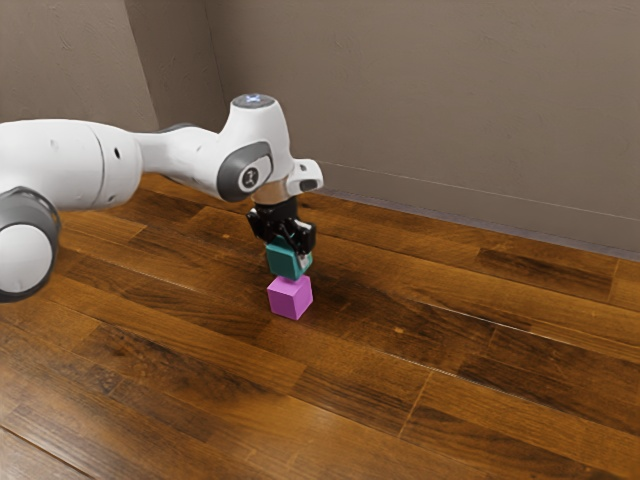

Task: Pick up the blue block with one arm, and put the blue block on the pink block with one arm

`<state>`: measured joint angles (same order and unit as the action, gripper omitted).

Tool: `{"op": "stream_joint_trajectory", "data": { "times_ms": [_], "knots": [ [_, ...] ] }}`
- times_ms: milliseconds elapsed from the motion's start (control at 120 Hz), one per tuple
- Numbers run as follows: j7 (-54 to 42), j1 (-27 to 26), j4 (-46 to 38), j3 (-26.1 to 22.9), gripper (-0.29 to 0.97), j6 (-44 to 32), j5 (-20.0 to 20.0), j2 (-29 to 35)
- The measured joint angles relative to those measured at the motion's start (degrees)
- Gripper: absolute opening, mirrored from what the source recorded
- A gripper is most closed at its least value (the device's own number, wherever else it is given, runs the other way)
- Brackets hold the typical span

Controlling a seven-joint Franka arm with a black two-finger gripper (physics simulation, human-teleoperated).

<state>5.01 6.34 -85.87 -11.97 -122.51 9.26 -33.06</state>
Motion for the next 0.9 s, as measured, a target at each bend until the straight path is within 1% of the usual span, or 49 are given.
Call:
{"op": "stream_joint_trajectory", "data": {
  "times_ms": [383,900],
  "knots": [
    [-0.5,0.0,-4.9,0.1,0.36,-1.5,-0.9,3.2],
    [-0.7,0.0,-5.8,0.9,0.36,-3.4,-1.7,2.0]
  ]
}}
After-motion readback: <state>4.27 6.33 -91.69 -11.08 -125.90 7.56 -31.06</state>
